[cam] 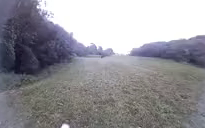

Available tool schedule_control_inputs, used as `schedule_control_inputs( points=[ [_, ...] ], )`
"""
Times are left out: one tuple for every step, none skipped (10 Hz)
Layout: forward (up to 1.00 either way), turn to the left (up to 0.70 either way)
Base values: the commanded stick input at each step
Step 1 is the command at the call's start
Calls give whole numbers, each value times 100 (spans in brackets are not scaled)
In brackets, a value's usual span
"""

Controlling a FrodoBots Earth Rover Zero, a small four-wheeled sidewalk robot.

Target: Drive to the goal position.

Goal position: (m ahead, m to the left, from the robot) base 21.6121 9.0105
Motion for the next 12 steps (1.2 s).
schedule_control_inputs(
  points=[
    [70,0],
    [70,0],
    [70,0],
    [70,0],
    [70,0],
    [70,0],
    [70,0],
    [70,0],
    [70,0],
    [70,0],
    [70,0],
    [70,0]
  ],
)
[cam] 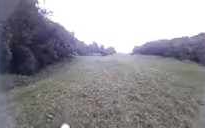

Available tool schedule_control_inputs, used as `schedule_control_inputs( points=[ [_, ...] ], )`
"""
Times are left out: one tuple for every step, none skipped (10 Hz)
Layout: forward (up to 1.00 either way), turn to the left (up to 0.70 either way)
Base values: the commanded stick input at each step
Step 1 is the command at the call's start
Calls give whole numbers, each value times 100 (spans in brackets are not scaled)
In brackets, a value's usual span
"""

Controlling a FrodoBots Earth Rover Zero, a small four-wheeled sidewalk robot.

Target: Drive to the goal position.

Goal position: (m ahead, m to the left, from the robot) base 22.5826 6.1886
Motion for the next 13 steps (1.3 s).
schedule_control_inputs(
  points=[
    [70,0],
    [70,0],
    [70,0],
    [70,0],
    [70,0],
    [70,0],
    [70,0],
    [70,0],
    [70,-35],
    [70,-35],
    [70,-35],
    [70,-18],
    [70,-1]
  ],
)
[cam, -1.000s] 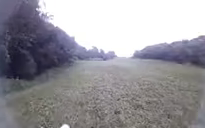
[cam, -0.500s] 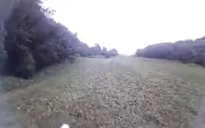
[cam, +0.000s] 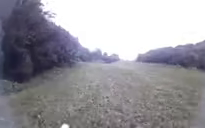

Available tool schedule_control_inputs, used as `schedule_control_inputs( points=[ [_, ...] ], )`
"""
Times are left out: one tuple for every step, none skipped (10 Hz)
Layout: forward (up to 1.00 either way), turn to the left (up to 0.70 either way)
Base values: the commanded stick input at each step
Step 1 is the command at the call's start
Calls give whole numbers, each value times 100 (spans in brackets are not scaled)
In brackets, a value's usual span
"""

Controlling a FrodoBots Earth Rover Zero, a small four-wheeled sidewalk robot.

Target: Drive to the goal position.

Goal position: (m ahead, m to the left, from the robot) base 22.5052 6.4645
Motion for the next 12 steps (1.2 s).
schedule_control_inputs(
  points=[
    [70,0],
    [70,0],
    [70,0],
    [70,0],
    [70,0],
    [70,0],
    [70,0],
    [70,0],
    [70,0],
    [70,0],
    [70,0],
    [70,0]
  ],
)
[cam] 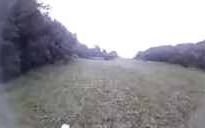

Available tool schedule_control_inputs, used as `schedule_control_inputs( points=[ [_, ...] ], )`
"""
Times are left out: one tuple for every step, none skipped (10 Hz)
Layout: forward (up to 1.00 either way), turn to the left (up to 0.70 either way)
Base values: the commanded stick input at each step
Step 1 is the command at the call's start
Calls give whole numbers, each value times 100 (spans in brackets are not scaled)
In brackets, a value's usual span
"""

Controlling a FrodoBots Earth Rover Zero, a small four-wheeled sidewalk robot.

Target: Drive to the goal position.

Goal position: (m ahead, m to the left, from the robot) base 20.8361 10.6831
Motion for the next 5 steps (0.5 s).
schedule_control_inputs(
  points=[
    [70,0],
    [70,0],
    [70,0],
    [70,0],
    [70,0]
  ],
)
